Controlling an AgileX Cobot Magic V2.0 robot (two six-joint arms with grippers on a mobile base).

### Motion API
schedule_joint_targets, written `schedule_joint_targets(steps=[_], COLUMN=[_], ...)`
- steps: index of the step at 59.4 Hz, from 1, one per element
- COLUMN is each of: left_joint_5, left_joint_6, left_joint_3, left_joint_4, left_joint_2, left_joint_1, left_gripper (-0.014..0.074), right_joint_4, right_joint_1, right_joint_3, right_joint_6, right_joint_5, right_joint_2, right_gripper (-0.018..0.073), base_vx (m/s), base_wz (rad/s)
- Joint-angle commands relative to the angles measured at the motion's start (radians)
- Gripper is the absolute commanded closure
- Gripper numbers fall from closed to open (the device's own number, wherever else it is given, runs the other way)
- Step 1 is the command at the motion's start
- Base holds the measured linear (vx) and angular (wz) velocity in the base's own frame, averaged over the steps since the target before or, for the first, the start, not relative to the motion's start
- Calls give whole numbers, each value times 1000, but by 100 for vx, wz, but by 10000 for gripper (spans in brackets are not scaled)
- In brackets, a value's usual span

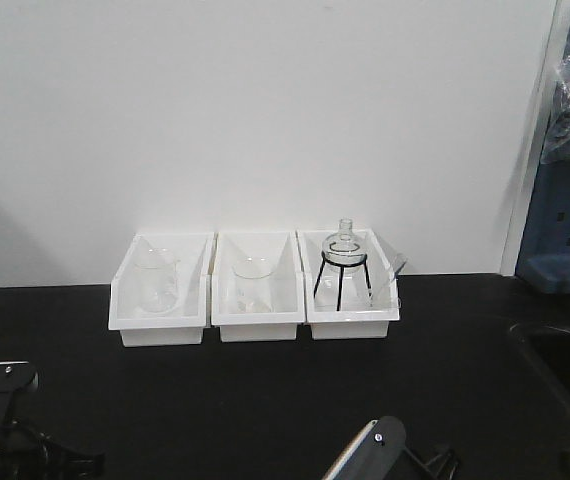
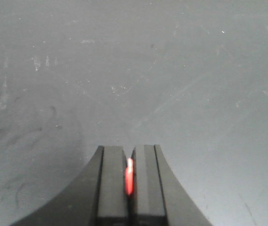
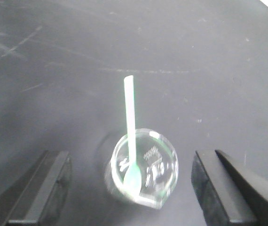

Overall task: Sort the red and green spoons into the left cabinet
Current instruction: 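Lower the right gripper onto the green spoon handle and close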

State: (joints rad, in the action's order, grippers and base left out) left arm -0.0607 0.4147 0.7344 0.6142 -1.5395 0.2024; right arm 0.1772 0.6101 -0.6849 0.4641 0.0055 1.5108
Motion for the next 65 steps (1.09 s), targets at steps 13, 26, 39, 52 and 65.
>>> schedule_joint_targets(steps=[13,26,39,52,65], left_joint_5=[44,44,44,44,44], left_joint_6=[-3,-3,0,0,0], left_joint_3=[28,28,28,28,28], left_joint_4=[8,8,8,7,7], left_joint_2=[35,35,35,34,34], left_joint_1=[8,8,8,8,8], left_gripper=[603,603,603,603,603], right_joint_4=[-2,-47,-208,-364,-374], right_joint_1=[0,0,0,0,-2], right_joint_3=[-32,-32,-32,-32,-32], right_joint_6=[-31,-122,-287,-447,-457], right_joint_5=[-197,-282,-359,-455,-463], right_joint_2=[22,64,111,157,190], right_gripper=[-6,8,41,102,286], base_vx=[0,0,0,0,0], base_wz=[0,0,0,0,0])
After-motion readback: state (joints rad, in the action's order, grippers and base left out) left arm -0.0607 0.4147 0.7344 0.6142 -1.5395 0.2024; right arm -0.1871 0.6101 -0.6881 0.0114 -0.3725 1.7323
